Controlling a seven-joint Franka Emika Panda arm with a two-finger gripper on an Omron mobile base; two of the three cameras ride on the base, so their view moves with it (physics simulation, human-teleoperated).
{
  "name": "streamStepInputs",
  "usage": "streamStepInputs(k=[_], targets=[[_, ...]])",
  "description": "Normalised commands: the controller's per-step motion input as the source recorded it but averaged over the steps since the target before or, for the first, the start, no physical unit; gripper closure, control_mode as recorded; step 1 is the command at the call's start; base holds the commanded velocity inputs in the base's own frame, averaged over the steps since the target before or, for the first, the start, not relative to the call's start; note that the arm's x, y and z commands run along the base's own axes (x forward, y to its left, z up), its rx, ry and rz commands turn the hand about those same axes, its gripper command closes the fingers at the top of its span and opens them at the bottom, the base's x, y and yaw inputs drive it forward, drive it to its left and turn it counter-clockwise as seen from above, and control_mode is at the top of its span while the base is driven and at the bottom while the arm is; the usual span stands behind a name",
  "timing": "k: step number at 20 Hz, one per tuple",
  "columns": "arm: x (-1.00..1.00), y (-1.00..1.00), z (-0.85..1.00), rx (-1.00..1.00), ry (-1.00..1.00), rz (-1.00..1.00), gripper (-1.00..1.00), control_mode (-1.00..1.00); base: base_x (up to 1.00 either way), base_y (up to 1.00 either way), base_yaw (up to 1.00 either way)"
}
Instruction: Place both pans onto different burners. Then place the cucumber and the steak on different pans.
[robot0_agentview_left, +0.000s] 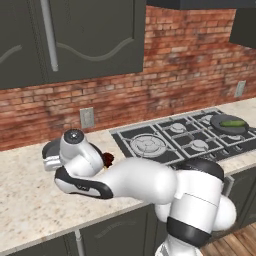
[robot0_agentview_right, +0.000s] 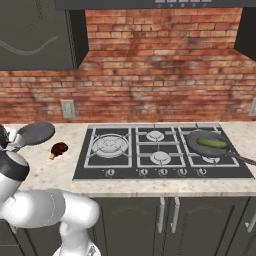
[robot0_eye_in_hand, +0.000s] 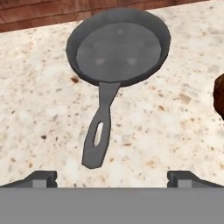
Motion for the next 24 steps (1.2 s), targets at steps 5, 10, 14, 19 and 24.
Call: streamStepInputs(k=[5, 10, 14, 19, 24], targets=[[0.23, 0.09, -0.19, 0.0, 0.0, -0.01, -1.0, -1.0, 0.0, 0.0, 0.0], [0.23, 0.14, -0.17, -0.01, 0.0, -0.02, -1.0, -1.0, 0.0, 0.0, 0.0], [0.2, 0.17, -0.16, -0.01, 0.0, -0.02, -1.0, -1.0, 0.0, 0.0, 0.0], [0.19, 0.17, -0.12, -0.01, 0.0, -0.02, -1.0, -1.0, 0.0, 0.0, 0.0], [0.14, 0.11, -0.1, 0.0, 0.0, -0.02, -1.0, -1.0, 0.0, 0.0, 0.0]])
